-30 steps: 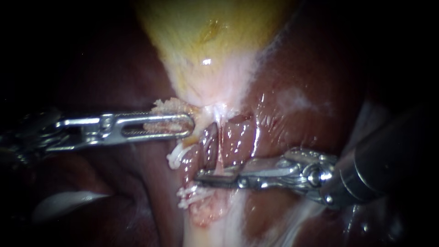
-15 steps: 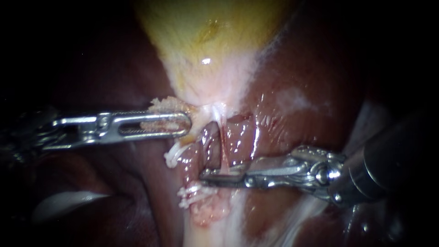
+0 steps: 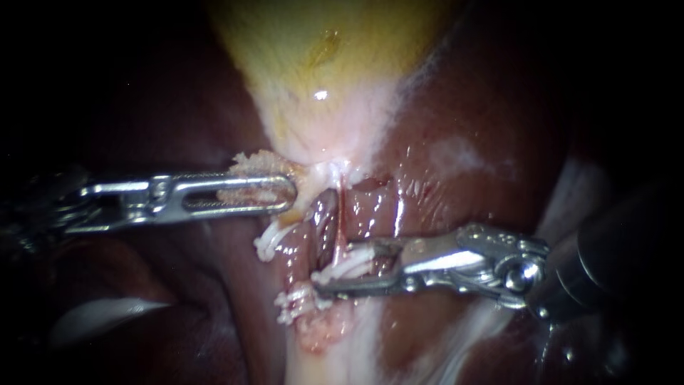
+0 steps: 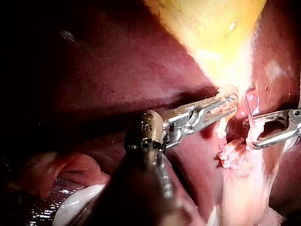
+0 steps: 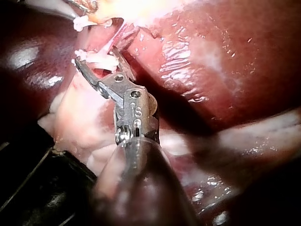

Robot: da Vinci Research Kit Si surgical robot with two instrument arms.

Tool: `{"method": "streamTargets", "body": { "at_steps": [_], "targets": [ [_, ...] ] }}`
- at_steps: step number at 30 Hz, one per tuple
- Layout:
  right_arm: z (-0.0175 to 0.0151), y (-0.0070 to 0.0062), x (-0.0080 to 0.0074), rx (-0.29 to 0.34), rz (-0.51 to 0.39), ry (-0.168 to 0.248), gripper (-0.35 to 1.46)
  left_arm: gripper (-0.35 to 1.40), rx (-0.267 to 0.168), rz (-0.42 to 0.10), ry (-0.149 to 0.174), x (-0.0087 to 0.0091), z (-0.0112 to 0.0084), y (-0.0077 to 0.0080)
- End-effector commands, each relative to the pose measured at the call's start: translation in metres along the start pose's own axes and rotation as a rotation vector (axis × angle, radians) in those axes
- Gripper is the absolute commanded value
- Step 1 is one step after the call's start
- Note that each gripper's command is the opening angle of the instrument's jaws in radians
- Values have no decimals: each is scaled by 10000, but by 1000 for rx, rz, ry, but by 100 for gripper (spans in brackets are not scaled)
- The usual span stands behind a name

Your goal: Going back second clip right tube

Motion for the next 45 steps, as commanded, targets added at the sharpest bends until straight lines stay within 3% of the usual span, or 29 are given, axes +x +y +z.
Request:
{"method": "streamTargets", "body": {
  "at_steps": [1,15,20,29,36,45],
  "targets": [
    [1,0,-1,1,-12,-2,50,-35,0,0,0,0,0,0],
    [0,11,-15,9,-168,-14,50,-35,0,0,0,0,-1,0],
    [4,24,-19,7,-199,-15,50,-35,0,0,0,0,-1,0],
    [54,51,-58,80,-233,4,50,-35,-1,0,0,1,-2,-3],
    [46,49,-50,100,-240,29,50,-35,-1,-1,0,1,-2,-5],
    [4,43,-33,97,-255,28,50,-35,-1,-1,0,1,-2,-4]
  ]
}}
